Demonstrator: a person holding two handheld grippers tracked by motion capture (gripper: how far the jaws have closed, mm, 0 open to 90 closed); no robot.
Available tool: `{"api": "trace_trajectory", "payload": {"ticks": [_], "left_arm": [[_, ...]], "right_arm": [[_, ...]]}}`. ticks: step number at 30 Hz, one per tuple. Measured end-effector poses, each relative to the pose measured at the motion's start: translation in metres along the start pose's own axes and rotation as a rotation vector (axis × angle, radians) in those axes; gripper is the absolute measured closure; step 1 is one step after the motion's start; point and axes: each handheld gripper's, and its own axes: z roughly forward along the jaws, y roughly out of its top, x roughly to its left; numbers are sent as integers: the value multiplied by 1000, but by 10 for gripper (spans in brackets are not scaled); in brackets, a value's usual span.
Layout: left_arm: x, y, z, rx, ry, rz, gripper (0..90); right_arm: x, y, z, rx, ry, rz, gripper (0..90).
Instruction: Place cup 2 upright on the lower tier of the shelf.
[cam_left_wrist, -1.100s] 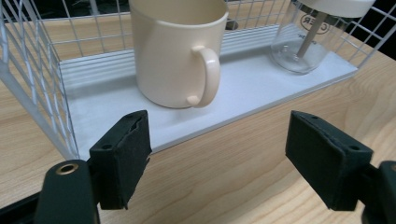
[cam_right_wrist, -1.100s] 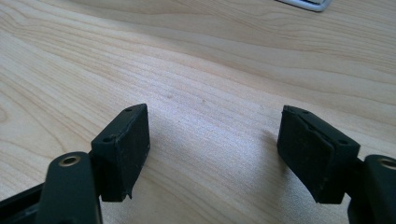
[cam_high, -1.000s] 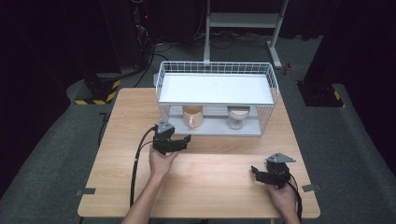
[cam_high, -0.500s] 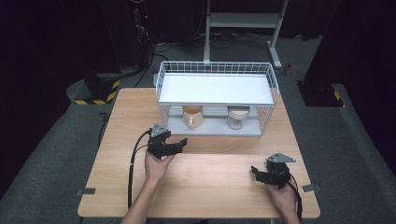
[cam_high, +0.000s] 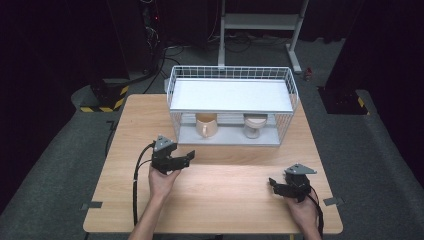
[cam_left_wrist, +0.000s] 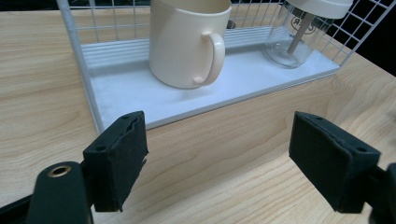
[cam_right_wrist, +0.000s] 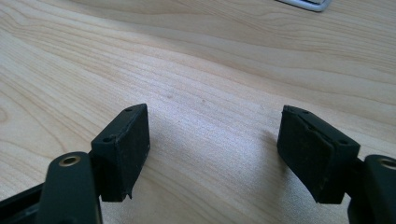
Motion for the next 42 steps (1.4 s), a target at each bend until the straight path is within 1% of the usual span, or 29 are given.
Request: {"api": "trace_trajectory", "payload": {"ticks": [9,15,16,18,21,23,26,29,34,36,42], "left_arm": [[3,-3,-10,0,8,1,199],[5,-7,-19,-1,11,-12,199],[6,-8,-21,0,16,-8,199],[7,-10,-23,-1,18,-15,199],[8,-12,-27,-1,25,-14,198],[9,-13,-30,-6,25,-22,199],[11,-15,-34,-20,22,-45,199],[12,-17,-38,-23,21,-48,200],[12,-19,-42,-17,23,-41,200],[12,-21,-44,-15,24,-47,201],[12,-26,-46,-8,30,-41,200]], "right_arm": [[0,0,0,0,0,0,255],[0,0,0,0,0,0,255],[0,0,0,0,0,0,255],[0,0,0,0,0,0,255],[0,0,0,0,0,0,255],[0,0,0,0,0,0,255],[0,0,0,0,0,0,255],[0,0,0,0,0,0,255],[0,0,0,0,0,0,255],[0,0,0,0,0,0,255],[0,0,0,0,0,0,255]]}}
